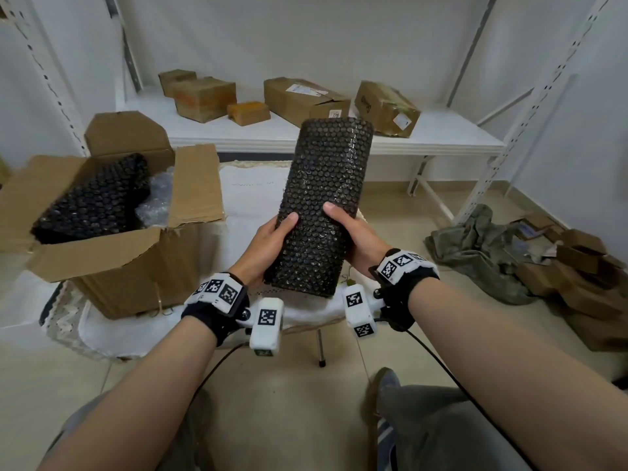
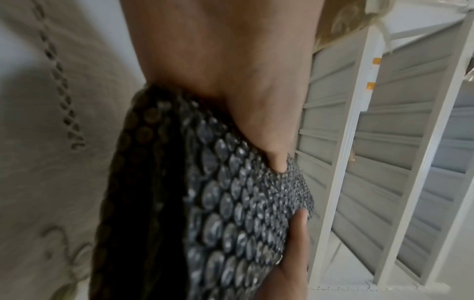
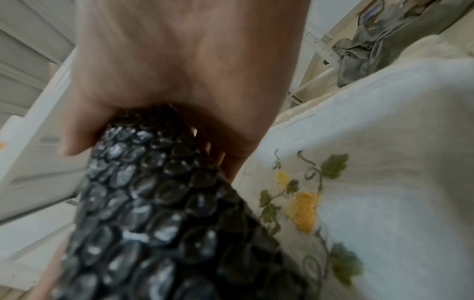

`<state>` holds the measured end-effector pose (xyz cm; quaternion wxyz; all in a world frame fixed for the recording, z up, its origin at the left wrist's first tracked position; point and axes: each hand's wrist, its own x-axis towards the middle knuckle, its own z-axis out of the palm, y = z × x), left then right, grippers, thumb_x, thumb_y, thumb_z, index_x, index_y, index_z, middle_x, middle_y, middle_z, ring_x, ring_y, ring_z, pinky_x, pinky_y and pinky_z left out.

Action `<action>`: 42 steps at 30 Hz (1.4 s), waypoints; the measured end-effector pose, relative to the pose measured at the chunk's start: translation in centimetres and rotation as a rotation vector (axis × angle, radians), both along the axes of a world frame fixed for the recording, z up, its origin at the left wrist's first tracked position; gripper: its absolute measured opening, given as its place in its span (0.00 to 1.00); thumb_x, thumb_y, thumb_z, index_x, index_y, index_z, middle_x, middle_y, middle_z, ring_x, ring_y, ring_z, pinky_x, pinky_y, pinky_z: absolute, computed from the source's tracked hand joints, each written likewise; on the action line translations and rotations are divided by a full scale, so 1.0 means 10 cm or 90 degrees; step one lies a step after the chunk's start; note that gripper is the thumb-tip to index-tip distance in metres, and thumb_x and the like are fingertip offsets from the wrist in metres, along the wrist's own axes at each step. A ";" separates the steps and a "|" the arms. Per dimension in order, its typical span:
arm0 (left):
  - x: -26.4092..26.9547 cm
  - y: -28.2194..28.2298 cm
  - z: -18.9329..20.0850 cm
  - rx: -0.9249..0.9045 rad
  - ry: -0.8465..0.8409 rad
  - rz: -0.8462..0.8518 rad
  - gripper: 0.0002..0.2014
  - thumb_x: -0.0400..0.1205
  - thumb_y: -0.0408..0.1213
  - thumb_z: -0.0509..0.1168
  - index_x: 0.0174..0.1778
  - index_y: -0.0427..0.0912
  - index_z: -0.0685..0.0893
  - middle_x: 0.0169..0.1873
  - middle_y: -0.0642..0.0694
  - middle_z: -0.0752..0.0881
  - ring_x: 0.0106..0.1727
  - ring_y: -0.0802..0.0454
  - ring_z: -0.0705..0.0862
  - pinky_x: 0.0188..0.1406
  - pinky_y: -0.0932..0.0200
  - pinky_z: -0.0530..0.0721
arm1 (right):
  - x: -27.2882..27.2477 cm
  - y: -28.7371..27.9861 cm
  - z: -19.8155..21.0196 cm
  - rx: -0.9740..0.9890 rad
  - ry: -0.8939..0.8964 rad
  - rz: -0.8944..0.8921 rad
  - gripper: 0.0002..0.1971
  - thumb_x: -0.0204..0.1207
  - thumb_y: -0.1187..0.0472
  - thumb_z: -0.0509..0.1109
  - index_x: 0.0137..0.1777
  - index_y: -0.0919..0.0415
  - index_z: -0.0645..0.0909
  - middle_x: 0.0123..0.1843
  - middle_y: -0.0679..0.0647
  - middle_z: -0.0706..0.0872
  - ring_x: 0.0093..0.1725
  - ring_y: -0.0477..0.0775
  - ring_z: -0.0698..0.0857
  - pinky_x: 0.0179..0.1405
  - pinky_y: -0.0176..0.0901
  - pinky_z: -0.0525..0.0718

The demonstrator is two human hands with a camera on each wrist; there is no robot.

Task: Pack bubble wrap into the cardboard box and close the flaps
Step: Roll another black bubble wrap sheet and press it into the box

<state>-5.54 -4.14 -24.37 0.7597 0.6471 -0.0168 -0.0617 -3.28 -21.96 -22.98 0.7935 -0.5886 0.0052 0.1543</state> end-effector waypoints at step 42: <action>-0.24 -0.22 1.31 0.150 -0.159 0.113 0.17 0.78 0.37 0.74 0.63 0.39 0.84 0.58 0.44 0.90 0.55 0.51 0.89 0.63 0.48 0.85 | -0.43 -0.13 0.90 -0.007 -0.116 -0.082 0.21 0.80 0.60 0.72 0.69 0.72 0.79 0.65 0.64 0.87 0.64 0.61 0.86 0.64 0.50 0.84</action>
